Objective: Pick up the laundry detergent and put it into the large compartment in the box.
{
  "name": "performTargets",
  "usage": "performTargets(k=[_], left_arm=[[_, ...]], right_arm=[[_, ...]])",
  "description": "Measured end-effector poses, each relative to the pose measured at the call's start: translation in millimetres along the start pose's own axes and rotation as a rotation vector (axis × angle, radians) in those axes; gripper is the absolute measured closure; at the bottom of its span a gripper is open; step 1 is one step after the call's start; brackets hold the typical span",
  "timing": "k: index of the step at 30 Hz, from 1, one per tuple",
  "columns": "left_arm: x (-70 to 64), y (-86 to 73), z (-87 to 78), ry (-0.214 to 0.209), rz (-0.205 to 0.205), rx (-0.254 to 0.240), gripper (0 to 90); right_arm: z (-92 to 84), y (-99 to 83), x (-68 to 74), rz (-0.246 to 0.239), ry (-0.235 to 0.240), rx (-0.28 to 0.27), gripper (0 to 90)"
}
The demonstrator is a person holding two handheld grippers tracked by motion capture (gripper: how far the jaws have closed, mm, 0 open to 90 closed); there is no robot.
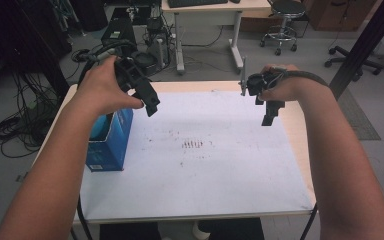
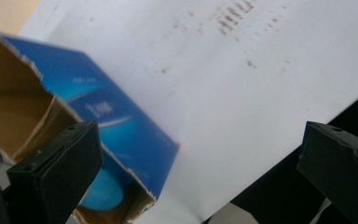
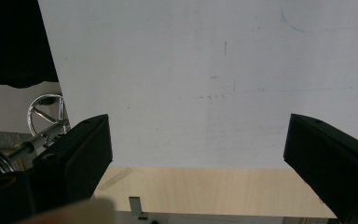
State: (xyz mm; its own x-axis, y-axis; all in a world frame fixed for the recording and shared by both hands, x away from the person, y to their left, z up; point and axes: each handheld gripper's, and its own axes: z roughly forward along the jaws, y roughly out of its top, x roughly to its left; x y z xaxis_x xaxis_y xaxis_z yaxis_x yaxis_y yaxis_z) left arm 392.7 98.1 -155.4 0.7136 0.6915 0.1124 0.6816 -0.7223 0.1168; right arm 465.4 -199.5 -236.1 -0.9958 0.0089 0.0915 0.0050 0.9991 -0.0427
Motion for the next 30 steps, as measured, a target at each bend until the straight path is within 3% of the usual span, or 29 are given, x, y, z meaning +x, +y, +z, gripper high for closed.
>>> performTargets(k=[2,5,11,14,21,24,26,28,29,30], left_arm=[[-7.1,3.9,0.3,-0.005,0.052,0.007,0.2],[-12.2,6.5,0.3,-0.009,0.088,0.006,0.2],[-19.3,13.3,9.3,-0.061,0.214,0.012,0.2],[-20.2,16.5,11.9,-0.078,0.249,-0.005,0.2],[-19.3,20.7,18.2,-0.093,0.272,-0.009,0.2],[-22.2,21.5,22.5,-0.117,0.334,-0.005,0.2],[-23.0,21.3,23.5,-0.119,0.352,0.000,0.2],[-27.1,21.1,27.4,-0.131,0.405,0.012,0.2],[-27.1,21.1,27.4,-0.131,0.405,0.012,0.2],[-29.7,20.9,29.1,-0.138,0.438,0.015,0.2]], right_arm=[[0.1,-0.2,0.4,-0.002,-0.001,0.000,7.6],[0.1,-0.4,0.6,-0.002,-0.002,-0.001,7.6],[-1.4,-0.1,2.8,-0.008,-0.008,-0.001,7.6],[-2.4,0.2,3.0,-0.010,-0.010,0.002,7.6],[-1.7,1.3,4.0,-0.012,-0.008,0.005,7.6],[-1.0,1.8,4.1,-0.010,-0.007,0.007,7.6],[-0.8,2.1,4.2,-0.010,-0.006,0.010,7.6],[-0.9,3.0,4.8,-0.009,-0.007,0.009,7.6],[-0.9,3.0,4.8,-0.009,-0.007,0.009,7.6],[-0.9,3.7,4.6,-0.013,-0.007,0.009,7.6]])
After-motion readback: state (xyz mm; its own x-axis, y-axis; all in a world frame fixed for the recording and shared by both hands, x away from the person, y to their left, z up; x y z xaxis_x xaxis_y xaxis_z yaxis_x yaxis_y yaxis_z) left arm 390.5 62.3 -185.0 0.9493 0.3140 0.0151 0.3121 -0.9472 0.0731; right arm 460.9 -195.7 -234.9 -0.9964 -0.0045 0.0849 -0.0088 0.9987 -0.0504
